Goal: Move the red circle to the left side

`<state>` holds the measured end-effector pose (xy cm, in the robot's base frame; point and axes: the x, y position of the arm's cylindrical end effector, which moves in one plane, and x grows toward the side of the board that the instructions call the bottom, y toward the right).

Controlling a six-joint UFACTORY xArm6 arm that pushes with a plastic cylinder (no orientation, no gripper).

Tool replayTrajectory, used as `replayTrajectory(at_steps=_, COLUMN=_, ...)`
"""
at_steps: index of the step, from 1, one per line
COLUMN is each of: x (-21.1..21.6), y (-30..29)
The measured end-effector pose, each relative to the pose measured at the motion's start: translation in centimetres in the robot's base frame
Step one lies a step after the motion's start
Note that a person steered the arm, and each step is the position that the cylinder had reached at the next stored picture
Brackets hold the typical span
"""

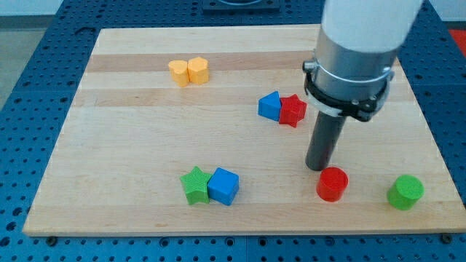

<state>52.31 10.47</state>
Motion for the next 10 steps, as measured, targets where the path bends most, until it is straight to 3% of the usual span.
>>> replayTrajectory(at_steps=1, x=-1.6, y=-0.2)
replayTrajectory(at_steps=2, x=-3.8, y=5.4)
replayTrajectory(at_steps=3, x=-4.0, y=15.0)
replayTrajectory(at_steps=4, x=0.5, y=22.7)
replayTrajectory(at_steps=5, x=3.0, y=24.0)
replayTrajectory(at_steps=6, x=7.7, y=21.6)
replayTrajectory(at_steps=7, x=9.4, y=18.1)
replayTrajectory(at_steps=10, x=8.6, y=7.4)
